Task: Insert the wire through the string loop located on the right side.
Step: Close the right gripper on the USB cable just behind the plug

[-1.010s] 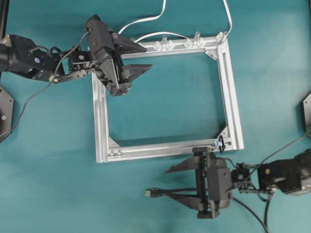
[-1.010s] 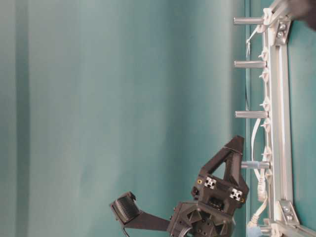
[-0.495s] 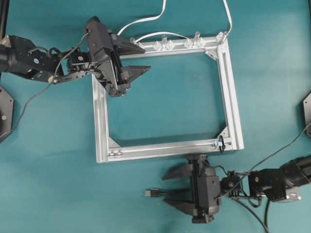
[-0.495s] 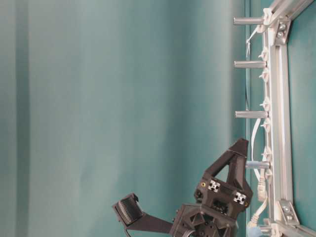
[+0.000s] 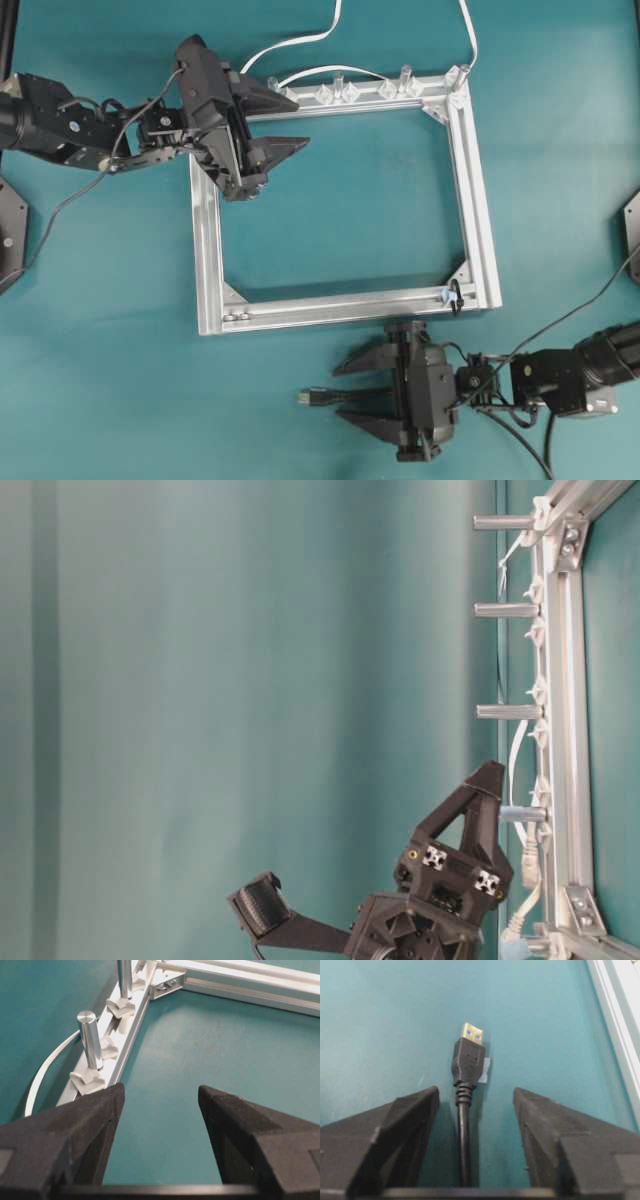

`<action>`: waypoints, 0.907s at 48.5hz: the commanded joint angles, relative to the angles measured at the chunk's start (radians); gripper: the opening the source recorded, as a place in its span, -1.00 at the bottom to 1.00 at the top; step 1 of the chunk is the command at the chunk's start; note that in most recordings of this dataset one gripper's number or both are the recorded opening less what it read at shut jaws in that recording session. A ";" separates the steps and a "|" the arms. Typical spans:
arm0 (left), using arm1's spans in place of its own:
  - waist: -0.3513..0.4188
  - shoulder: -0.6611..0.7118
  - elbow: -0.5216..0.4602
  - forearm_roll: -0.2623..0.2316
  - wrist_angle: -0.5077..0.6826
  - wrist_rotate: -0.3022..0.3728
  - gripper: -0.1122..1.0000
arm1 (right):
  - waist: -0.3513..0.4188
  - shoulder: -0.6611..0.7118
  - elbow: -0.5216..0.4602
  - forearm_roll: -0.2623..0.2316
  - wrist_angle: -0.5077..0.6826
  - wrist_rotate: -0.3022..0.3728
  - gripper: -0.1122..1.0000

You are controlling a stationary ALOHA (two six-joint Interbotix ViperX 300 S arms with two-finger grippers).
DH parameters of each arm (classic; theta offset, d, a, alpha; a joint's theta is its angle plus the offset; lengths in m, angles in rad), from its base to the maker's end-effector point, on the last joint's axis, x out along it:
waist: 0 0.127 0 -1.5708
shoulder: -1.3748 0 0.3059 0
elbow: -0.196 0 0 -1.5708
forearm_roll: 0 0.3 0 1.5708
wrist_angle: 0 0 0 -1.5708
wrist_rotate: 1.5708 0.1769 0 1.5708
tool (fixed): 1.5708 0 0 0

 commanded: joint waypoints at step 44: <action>-0.020 -0.028 -0.008 0.003 -0.003 -0.003 0.41 | -0.003 -0.028 0.005 0.044 0.046 -0.041 -0.60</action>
